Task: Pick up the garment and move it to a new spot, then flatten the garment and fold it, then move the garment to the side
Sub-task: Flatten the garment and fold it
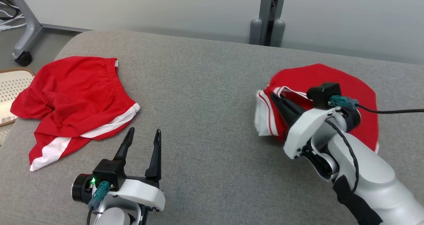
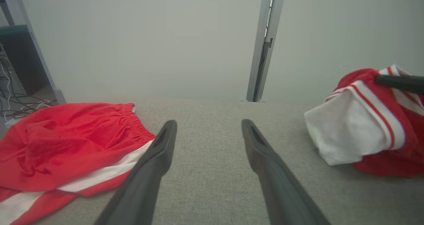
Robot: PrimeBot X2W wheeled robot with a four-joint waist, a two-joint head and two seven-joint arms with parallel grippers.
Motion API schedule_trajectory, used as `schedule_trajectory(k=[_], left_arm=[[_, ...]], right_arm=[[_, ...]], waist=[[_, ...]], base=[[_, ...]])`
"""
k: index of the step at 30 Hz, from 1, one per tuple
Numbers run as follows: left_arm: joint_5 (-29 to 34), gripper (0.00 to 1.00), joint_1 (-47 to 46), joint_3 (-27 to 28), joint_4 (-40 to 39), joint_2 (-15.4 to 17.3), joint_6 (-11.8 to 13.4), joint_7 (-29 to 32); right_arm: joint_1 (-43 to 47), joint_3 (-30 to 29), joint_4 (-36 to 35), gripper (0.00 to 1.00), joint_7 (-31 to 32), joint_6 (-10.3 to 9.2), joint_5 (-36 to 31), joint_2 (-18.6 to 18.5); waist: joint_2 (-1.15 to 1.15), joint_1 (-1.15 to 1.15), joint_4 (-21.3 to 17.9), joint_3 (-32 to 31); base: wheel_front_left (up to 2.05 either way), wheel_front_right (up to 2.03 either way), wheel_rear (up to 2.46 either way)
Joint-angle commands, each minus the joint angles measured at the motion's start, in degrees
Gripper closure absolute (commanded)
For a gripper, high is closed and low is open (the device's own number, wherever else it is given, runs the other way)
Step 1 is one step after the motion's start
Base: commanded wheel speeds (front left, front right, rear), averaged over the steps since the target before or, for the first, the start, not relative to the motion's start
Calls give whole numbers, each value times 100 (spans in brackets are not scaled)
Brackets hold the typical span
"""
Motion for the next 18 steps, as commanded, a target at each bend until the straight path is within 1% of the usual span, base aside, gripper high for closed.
schedule_trajectory(k=[1, 5, 6, 10, 14, 16, 18], left_arm=[[-33, 0, 10, -2, -6, 20, 35, -15], [-69, 0, 90, -8, 1, 20, 53, -14], [-69, 0, 90, -8, 1, 20, 53, -14], [-115, 0, 127, -19, -13, 20, 71, -14], [-153, 0, 227, -58, -24, 19, 97, -14], [-155, 0, 237, -66, -26, 21, 96, -14], [-151, 0, 233, -75, -23, 19, 97, -14]], right_arm=[[-145, 134, -233, 100, -47, 1, 213, 16], [-483, 541, -949, 100, -62, 2, 840, 70], [-483, 541, -949, 100, -62, 2, 840, 70], [-935, 618, -1542, 100, -171, 2, 1560, 173], [-1316, 143, -1618, 100, -505, 1, 2102, 242], [-1404, -183, -1459, 100, -689, 1, 2292, 228], [-1362, -600, -1099, 100, -765, 1, 2510, 167]], waist=[[0, 0, -34, -91], [0, 0, -78, -232], [0, 0, -78, -232], [0, 0, -118, -323], [0, 0, -145, -399], [0, 0, -149, -421], [0, 0, -150, -438]], base=[[0, 0, 0], [0, 0, 0], [0, 0, 0], [0, 0, 0], [0, 0, 0], [0, 0, 0], [0, 0, 0]])
